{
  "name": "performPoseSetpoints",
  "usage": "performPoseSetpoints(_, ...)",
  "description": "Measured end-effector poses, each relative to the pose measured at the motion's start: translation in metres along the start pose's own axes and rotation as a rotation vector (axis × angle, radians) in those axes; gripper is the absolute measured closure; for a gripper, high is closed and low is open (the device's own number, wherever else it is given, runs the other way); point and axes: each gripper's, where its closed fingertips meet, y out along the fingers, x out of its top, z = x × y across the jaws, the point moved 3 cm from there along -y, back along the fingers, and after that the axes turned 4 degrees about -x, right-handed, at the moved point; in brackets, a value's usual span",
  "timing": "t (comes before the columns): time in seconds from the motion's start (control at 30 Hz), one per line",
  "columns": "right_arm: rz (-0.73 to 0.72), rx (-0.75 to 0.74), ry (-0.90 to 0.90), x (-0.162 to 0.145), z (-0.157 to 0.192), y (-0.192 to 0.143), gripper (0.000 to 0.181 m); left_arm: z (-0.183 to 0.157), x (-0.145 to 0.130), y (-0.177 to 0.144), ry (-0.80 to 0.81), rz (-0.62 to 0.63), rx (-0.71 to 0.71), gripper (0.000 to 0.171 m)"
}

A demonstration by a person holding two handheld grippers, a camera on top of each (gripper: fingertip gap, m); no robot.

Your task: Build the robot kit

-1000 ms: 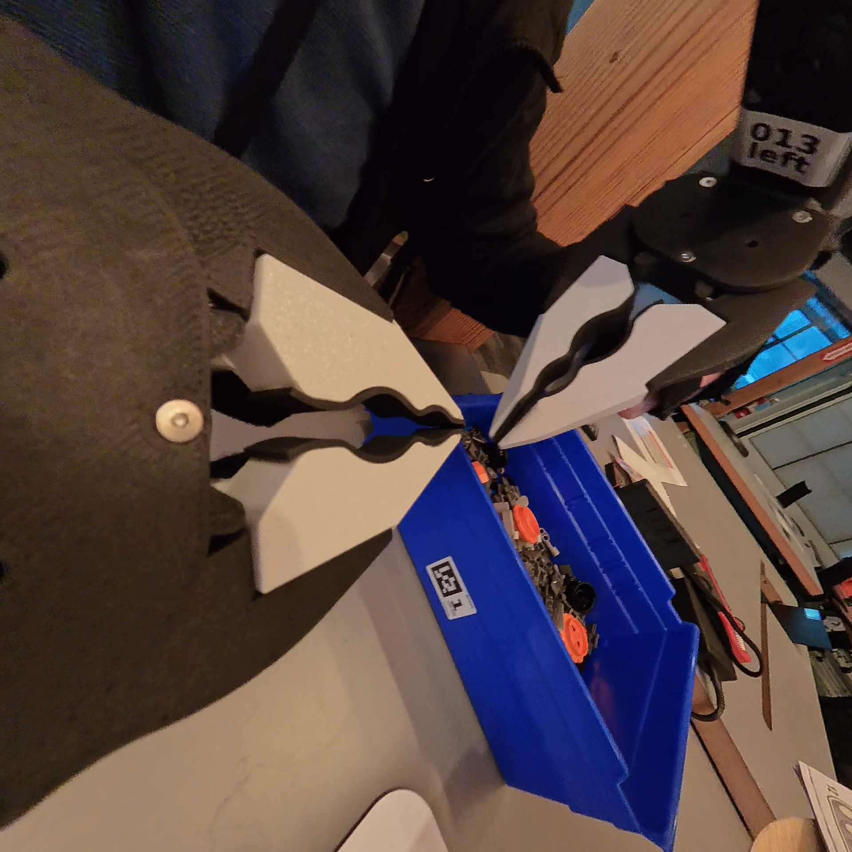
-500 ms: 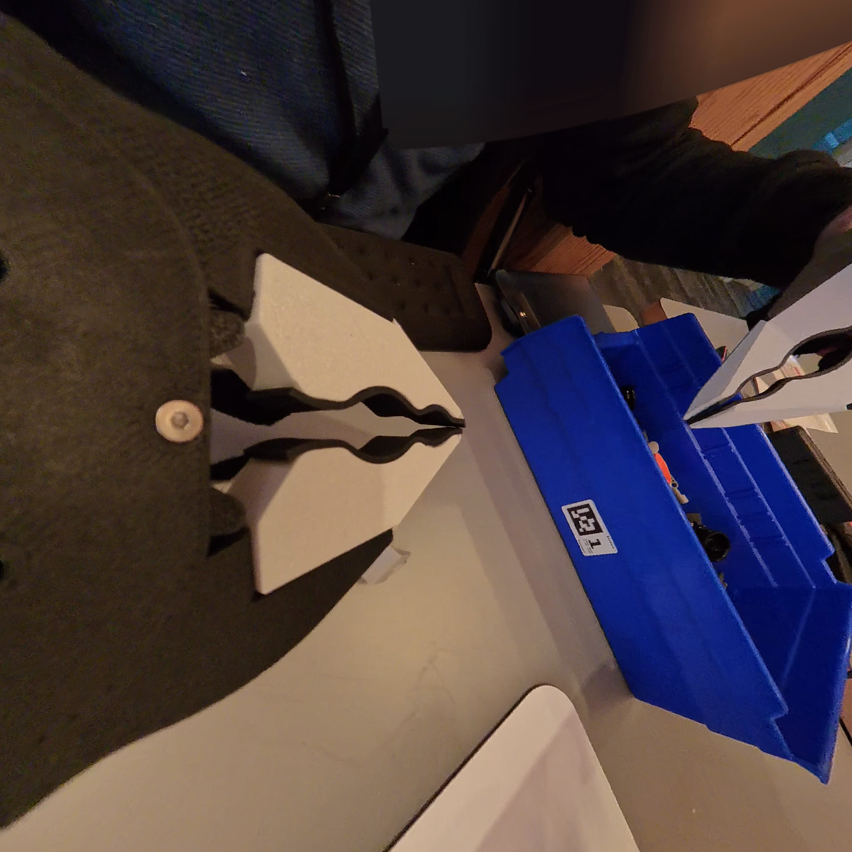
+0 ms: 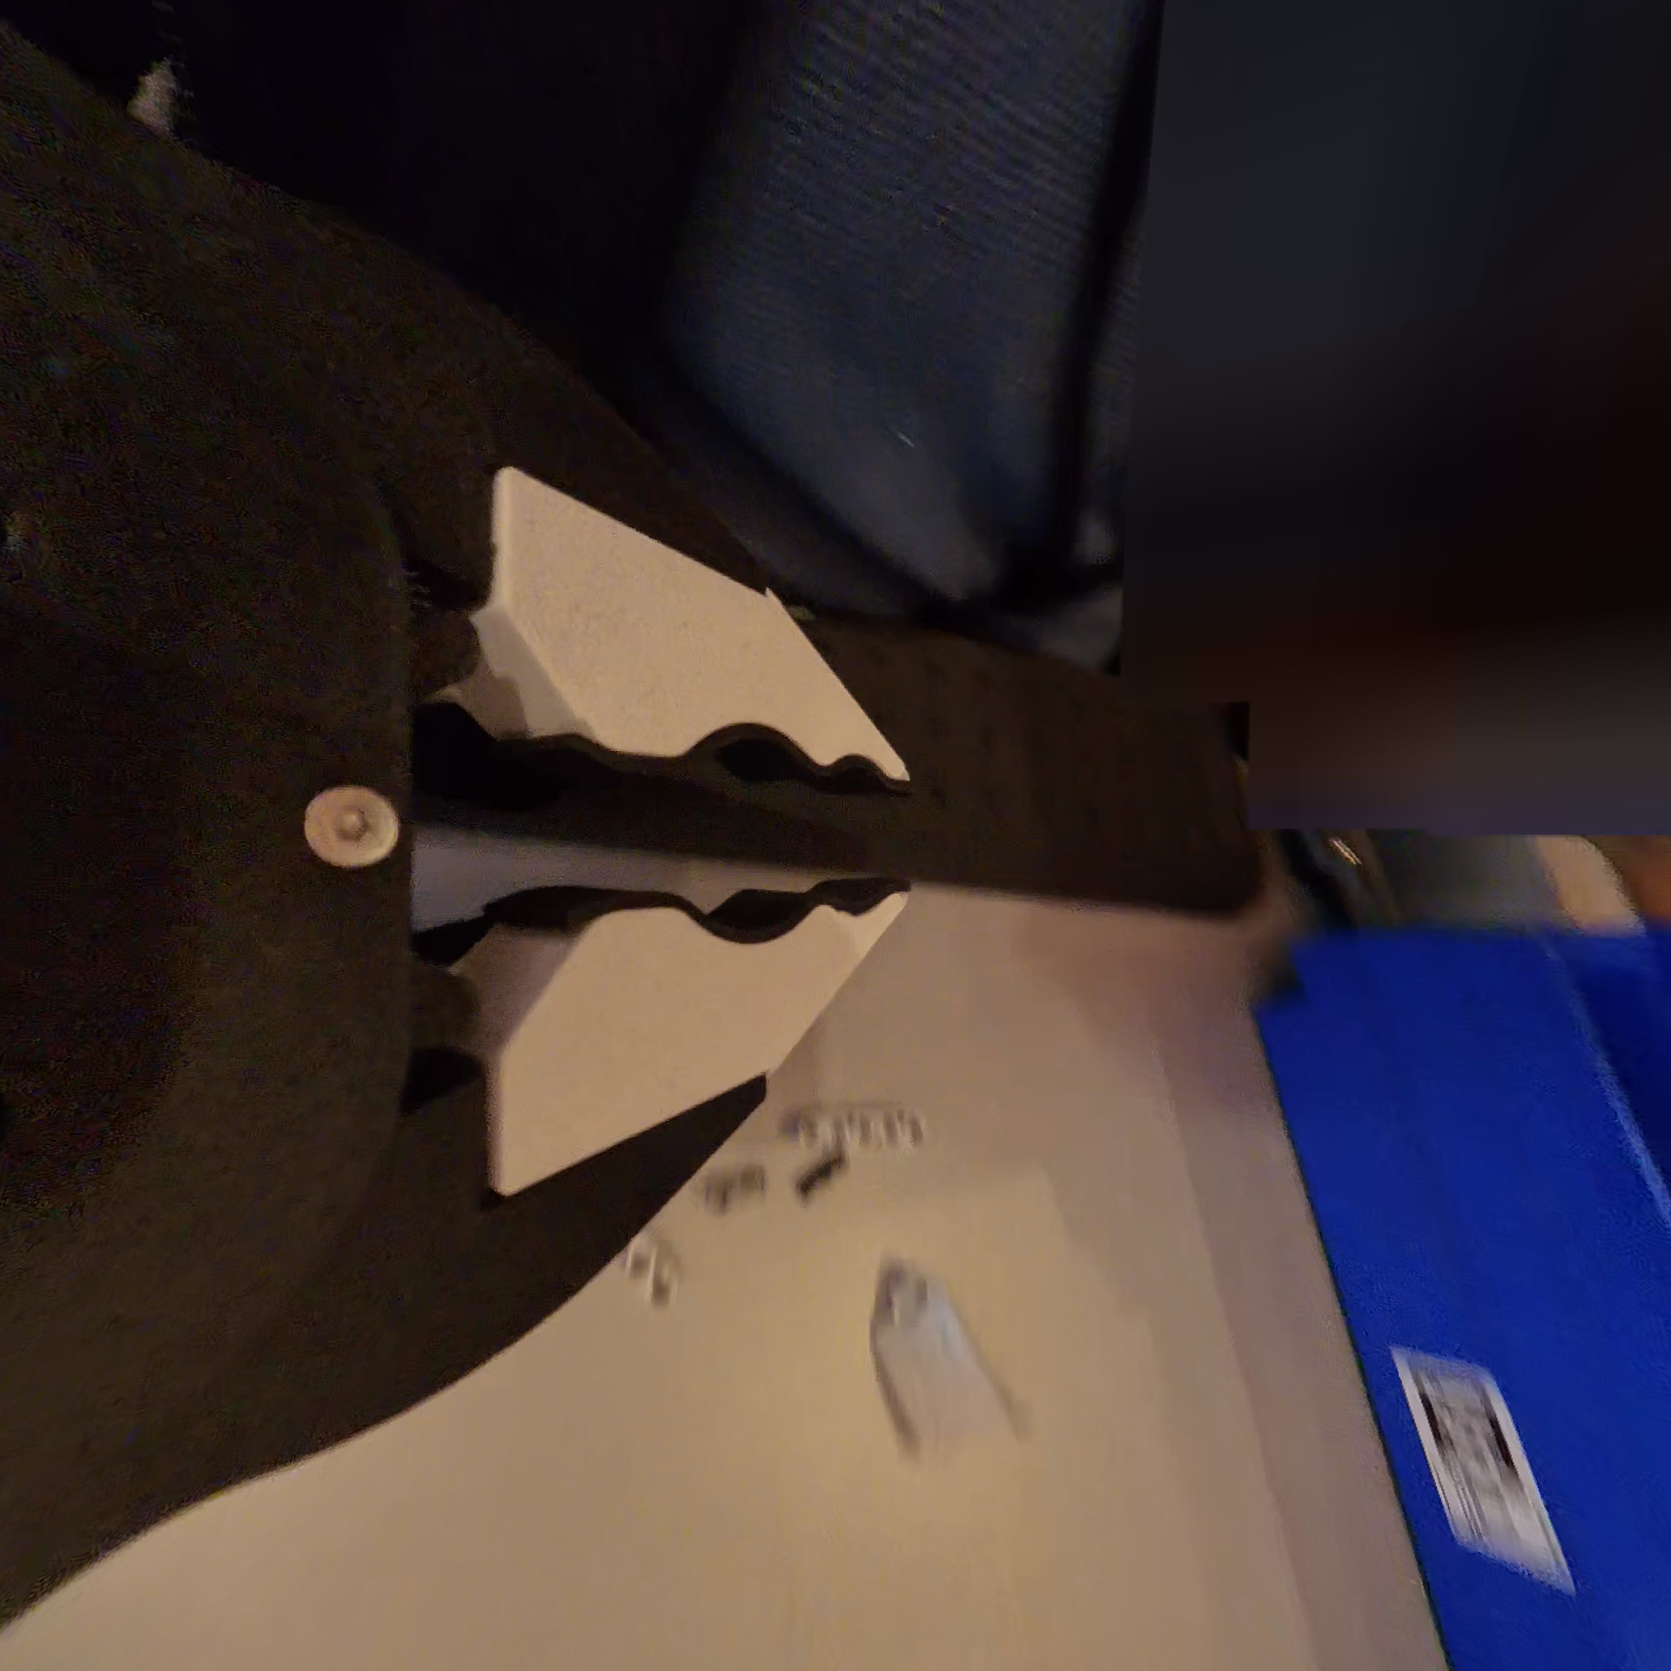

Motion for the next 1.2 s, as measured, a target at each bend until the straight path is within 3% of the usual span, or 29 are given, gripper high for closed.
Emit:
performPoseSetpoints(0.17, 0.229, 0.089, -0.109, -0.049, 0.053, 0.023, 0.157, -0.003, 0.002, 0.002, 0.005, 0.009, -0.017, 0.171)
performPoseSetpoints(0.27, 0.223, 0.109, -0.144, -0.055, 0.073, 0.034, 0.158, -0.005, 0.003, 0.004, 0.012, 0.010, -0.020, 0.171)
performPoseSetpoints(0.53, 0.253, 0.044, -0.238, -0.065, 0.080, 0.046, 0.179, -0.009, 0.006, 0.000, 0.023, 0.012, -0.009, 0.171)
performPoseSetpoints(0.63, 0.193, -0.028, -0.173, -0.057, 0.061, 0.041, 0.179, -0.006, 0.002, -0.004, 0.018, 0.024, 0.003, 0.171)
performPoseSetpoints(0.73, 0.149, -0.194, -0.103, -0.044, 0.020, 0.031, 0.180, -0.001, -0.008, -0.006, -0.014, 0.037, 0.004, 0.171)
performPoseSetpoints(0.87, 0.238, -0.381, -0.091, -0.051, -0.027, 0.026, 0.179, 0.000, -0.025, -0.003, -0.055, 0.080, -0.043, 0.170)
performPoseSetpoints(1.2, 0.163, -0.448, -0.073, -0.047, -0.048, 0.021, 0.166, -0.014, -0.053, 0.020, -0.058, 0.173, -0.217, 0.162)
